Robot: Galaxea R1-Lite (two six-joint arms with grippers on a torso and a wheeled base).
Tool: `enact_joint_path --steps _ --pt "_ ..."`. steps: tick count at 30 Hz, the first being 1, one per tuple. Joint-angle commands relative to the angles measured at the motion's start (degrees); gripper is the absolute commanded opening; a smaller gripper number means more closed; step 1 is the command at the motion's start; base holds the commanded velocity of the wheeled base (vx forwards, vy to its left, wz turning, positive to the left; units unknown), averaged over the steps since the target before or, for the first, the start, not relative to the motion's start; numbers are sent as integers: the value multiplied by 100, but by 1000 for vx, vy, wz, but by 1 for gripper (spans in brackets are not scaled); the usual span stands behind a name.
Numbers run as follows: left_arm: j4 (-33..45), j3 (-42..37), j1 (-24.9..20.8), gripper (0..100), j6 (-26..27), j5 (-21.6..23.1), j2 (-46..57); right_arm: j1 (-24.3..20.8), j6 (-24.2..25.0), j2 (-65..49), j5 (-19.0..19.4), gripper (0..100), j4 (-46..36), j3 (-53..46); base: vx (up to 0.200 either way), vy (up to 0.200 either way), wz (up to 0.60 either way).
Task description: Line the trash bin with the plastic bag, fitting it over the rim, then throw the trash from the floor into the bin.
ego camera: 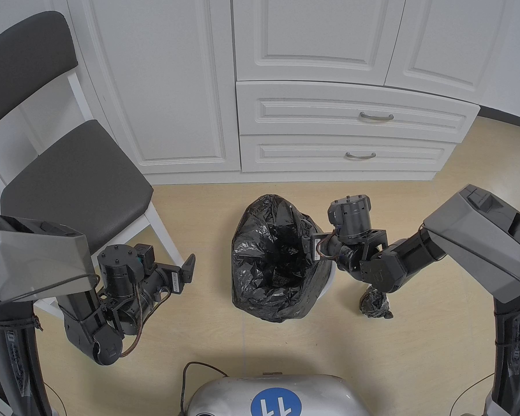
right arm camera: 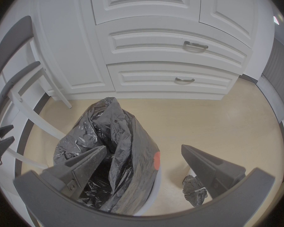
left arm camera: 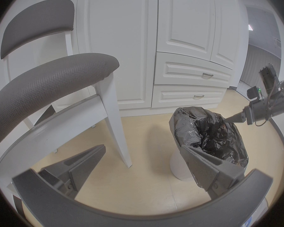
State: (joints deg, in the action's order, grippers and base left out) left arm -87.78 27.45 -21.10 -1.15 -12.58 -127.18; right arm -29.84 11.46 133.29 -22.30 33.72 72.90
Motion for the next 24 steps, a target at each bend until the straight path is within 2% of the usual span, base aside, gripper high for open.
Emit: enact_joint_path --steps 1,9,10,20,24 --pt "-2 -21 1 100 0 -8 -17 -4 -3 276 6 100 -14 93 0 0 0" --pt "-2 -47 10 100 -8 -8 1 22 -12 558 6 100 -14 181 0 0 0" --pt "-2 -47 10 100 -8 -8 1 22 -12 566 6 0 -14 190 0 0 0" --pt "-2 -56 10 100 0 -8 45 93 -74 -58 -12 0 -305 -153 0 0 0" --pt "-2 -73 1 100 -8 -8 53 286 -381 -146 -29 0 -296 -320 0 0 0"
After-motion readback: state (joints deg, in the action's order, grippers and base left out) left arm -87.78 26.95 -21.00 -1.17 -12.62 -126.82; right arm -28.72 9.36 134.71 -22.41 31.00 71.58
